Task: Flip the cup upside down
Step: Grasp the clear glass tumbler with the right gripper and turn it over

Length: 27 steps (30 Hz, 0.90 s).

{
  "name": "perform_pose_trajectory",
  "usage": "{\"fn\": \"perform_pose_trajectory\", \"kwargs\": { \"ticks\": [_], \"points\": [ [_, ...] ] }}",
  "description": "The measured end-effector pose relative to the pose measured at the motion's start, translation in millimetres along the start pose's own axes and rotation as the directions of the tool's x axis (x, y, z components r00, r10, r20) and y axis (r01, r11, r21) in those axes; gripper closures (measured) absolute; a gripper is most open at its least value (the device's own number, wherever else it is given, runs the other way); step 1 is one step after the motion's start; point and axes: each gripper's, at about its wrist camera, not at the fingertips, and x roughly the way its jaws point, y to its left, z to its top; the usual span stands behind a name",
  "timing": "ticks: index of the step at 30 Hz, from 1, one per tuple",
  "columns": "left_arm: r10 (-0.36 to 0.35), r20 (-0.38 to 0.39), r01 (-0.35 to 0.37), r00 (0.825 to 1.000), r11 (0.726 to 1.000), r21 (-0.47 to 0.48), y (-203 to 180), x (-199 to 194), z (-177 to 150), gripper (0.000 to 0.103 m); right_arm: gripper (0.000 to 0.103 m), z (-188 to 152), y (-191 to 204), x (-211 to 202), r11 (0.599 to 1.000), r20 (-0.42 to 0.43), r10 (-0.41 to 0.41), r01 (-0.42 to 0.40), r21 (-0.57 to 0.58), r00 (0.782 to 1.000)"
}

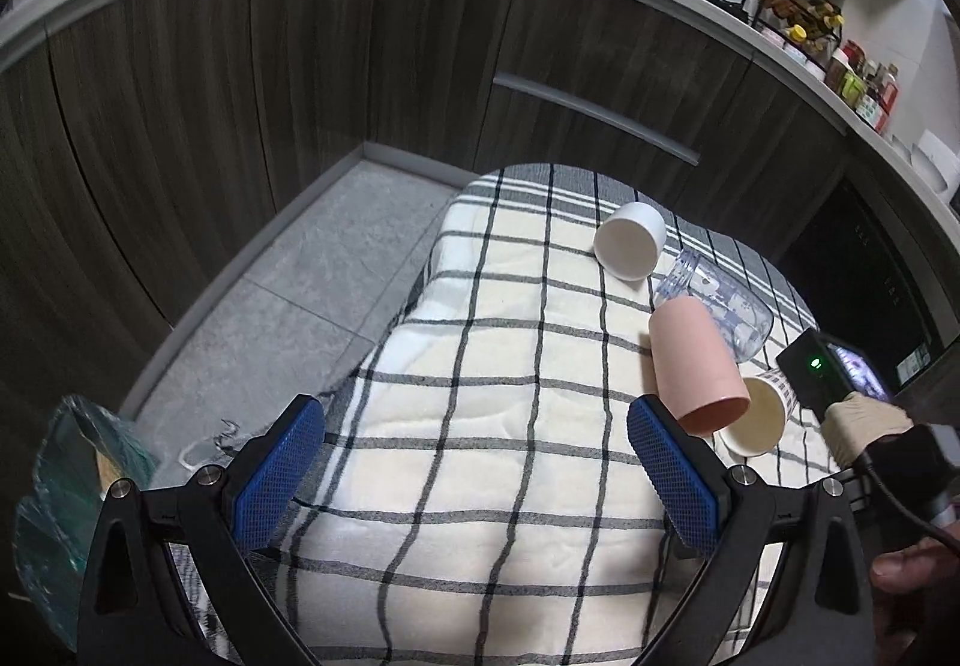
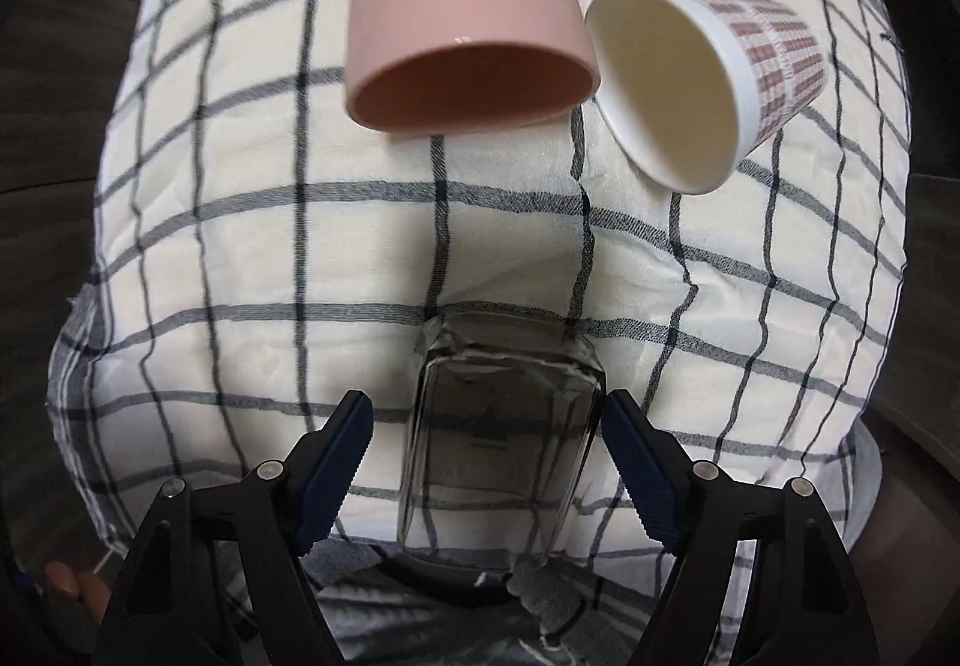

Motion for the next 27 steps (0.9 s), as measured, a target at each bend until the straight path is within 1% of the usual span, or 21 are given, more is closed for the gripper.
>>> {"fn": "perform_pose_trajectory", "kwargs": {
  "ticks": [3,6,8,12,16,19,20,22,23,25,26,27],
  "points": [
    [-0.001,-0.013,0.001,1.000,1.000,0.002,-2.7,5.7,0.3,0.000,0.025,9.0,0.8,11.6,1.000,-0.042,-0.010,0.011,0.005,0.999],
    [0.000,-0.021,0.000,1.000,1.000,0.017,-6.0,9.7,-2.1,0.000,0.031,17.6,-1.1,22.6,1.000,-0.087,-0.009,0.011,0.013,0.996],
    [-0.002,-0.030,0.002,1.000,1.000,0.020,-6.9,12.3,-3.2,0.000,0.034,20.1,1.4,27.2,1.000,-0.090,-0.004,0.005,0.007,0.996],
    [-0.001,-0.035,0.002,0.999,1.000,0.013,-6.6,13.4,-3.2,0.000,0.034,16.5,6.6,26.4,1.000,-0.055,-0.015,0.014,-0.015,0.998],
    [0.006,-0.032,-0.005,0.999,0.999,0.032,-12.0,12.0,-7.1,0.000,0.035,3.5,1.1,17.4,1.000,0.003,0.008,-0.008,-0.009,1.000],
    [0.002,-0.023,-0.001,1.000,0.999,0.034,-14.9,10.0,-10.5,0.000,0.035,-15.8,-1.1,0.4,0.999,0.104,0.039,-0.038,-0.012,0.994],
    [-0.003,-0.017,0.003,1.000,1.000,0.031,-15.3,9.0,-11.6,0.000,0.035,-21.1,-2.0,-7.3,0.998,0.154,0.055,-0.053,-0.017,0.987],
    [-0.011,-0.003,0.011,1.000,0.999,0.030,-17.0,6.4,-14.5,0.000,0.035,-36.8,-4.8,-23.6,0.998,0.285,0.059,-0.056,-0.018,0.957],
    [-0.011,0.007,0.011,1.000,0.999,0.032,-18.1,5.3,-16.3,0.000,0.035,-45.3,-6.6,-29.8,0.999,0.349,0.054,-0.051,-0.018,0.936],
    [-0.003,0.023,0.002,1.000,0.999,0.046,-21.6,4.6,-21.6,0.000,0.035,-61.6,-7.4,-39.9,0.999,0.463,0.035,-0.032,-0.014,0.886],
    [-0.004,0.024,0.003,1.000,0.999,0.052,-23.2,5.2,-24.0,0.000,0.035,-73.9,-9.2,-40.8,1.000,0.521,0.025,-0.024,-0.009,0.853],
    [-0.006,0.026,0.005,1.000,0.999,0.054,-24.5,5.7,-26.4,0.000,0.035,-85.1,-9.0,-45.4,1.000,0.585,0.013,-0.014,-0.003,0.811]
  ]
}}
